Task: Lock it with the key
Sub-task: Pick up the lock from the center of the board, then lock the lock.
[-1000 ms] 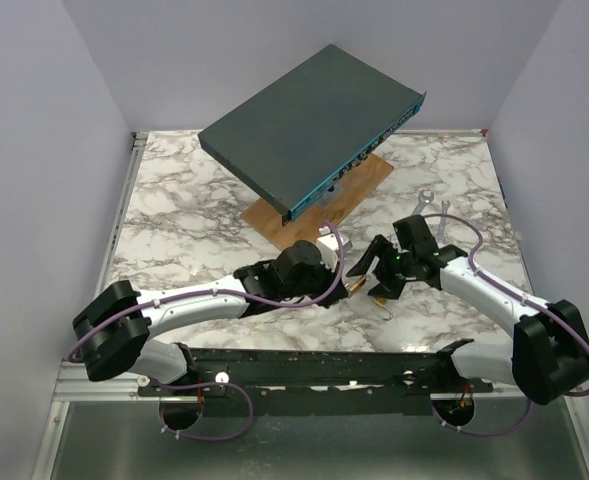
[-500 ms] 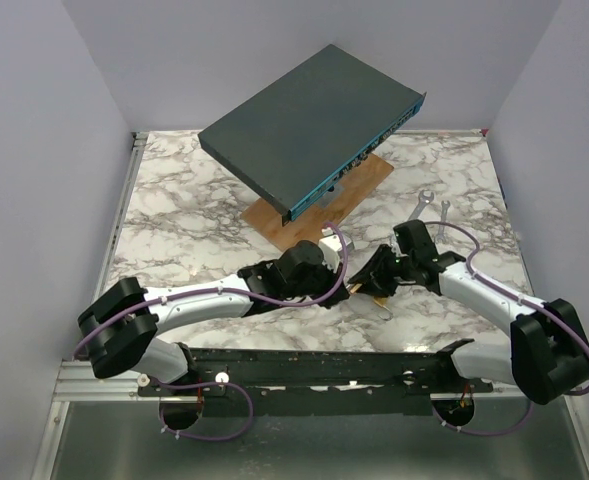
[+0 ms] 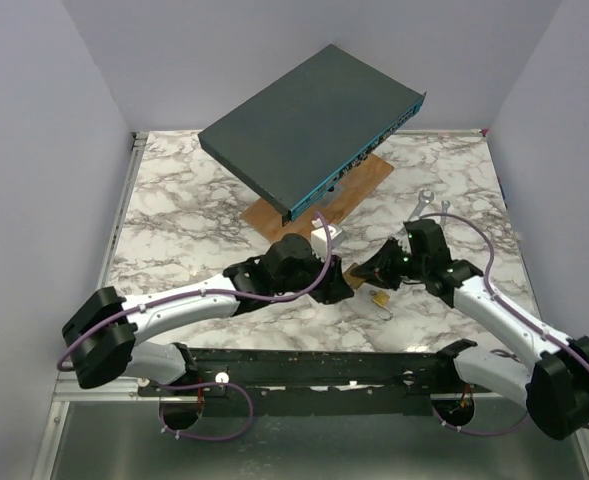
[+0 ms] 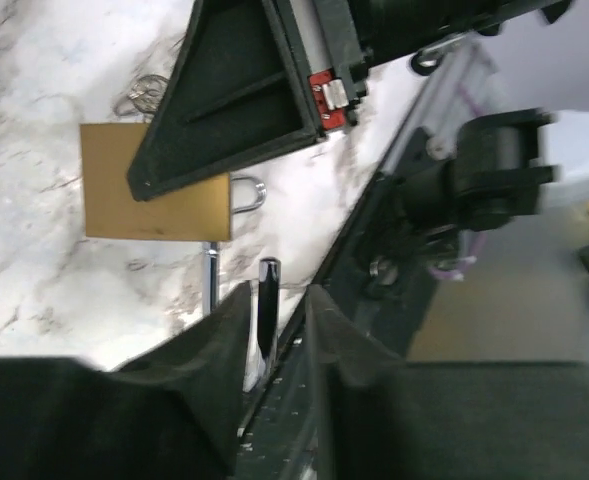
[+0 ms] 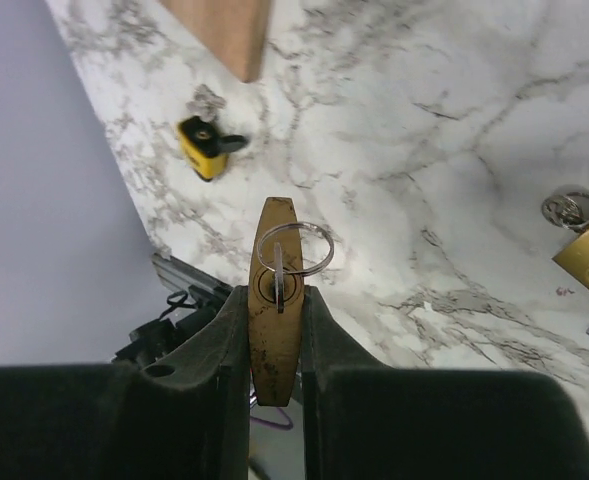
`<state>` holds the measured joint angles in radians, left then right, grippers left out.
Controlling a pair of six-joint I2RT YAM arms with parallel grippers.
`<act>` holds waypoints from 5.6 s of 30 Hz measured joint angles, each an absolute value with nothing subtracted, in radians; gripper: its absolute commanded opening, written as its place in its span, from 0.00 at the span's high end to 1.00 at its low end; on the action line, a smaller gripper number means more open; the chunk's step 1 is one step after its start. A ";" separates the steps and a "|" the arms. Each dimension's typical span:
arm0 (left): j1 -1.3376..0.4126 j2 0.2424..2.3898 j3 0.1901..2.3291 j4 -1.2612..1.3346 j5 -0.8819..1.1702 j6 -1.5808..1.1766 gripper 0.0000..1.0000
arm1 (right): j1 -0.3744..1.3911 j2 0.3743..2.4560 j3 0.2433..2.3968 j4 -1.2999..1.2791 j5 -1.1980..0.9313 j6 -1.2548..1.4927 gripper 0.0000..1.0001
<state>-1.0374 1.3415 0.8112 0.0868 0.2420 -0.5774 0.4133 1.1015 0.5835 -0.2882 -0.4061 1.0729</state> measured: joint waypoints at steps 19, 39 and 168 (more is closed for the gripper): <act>-1.022 0.984 0.856 -0.057 0.282 -0.487 0.43 | 0.413 0.870 0.857 -0.400 -0.336 0.990 0.99; -1.108 1.091 0.955 -0.068 0.019 -0.383 0.59 | 0.413 0.874 0.979 -0.504 -0.323 0.995 0.99; -0.835 1.131 1.476 -0.755 0.704 -0.368 0.57 | 0.568 0.802 0.862 0.172 -0.916 0.748 0.99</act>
<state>-0.8352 1.1313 1.4761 -0.7547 0.7040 -0.3679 0.5678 0.8021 0.8616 0.1722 -0.9165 0.7475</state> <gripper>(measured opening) 0.336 0.242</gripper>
